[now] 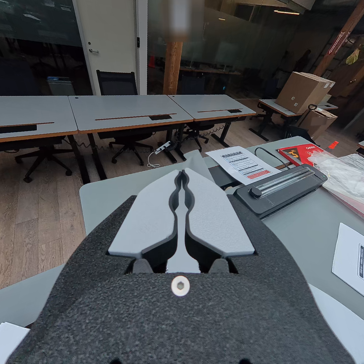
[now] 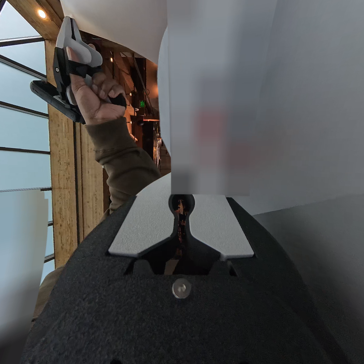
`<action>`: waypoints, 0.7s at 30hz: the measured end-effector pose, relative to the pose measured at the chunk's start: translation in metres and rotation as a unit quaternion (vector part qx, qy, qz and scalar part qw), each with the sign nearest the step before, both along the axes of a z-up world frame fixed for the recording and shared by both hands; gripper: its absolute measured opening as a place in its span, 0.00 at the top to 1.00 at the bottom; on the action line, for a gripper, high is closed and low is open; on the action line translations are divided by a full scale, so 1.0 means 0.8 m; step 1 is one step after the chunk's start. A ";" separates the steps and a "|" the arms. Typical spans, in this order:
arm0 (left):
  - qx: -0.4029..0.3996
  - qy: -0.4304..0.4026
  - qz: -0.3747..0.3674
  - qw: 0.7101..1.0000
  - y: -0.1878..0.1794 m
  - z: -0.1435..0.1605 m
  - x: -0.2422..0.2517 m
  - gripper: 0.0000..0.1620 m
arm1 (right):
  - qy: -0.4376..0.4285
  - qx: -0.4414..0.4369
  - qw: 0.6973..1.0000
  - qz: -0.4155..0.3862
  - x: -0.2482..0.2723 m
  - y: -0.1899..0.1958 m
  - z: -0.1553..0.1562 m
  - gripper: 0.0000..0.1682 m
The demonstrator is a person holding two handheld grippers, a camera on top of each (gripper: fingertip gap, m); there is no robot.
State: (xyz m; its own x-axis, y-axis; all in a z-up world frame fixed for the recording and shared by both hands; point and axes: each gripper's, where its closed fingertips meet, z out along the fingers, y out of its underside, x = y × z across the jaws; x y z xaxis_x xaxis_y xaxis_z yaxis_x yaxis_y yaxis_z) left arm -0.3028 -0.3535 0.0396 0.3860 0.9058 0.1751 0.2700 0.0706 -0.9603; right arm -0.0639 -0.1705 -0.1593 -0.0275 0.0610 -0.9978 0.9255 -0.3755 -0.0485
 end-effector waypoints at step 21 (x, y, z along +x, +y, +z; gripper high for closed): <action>0.000 0.008 0.013 1.000 -0.011 0.006 -0.004 1.00 | -0.018 0.042 0.998 0.050 0.025 -0.004 -0.028 1.00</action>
State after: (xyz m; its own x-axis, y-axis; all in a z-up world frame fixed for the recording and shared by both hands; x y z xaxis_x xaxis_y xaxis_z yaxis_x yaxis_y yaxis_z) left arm -0.3060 -0.3619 0.0445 0.3650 0.9154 0.1697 0.2532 0.0778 -0.9643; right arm -0.0438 -0.1735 -0.1813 -0.0012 0.1423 -0.9898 0.9599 -0.2773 -0.0410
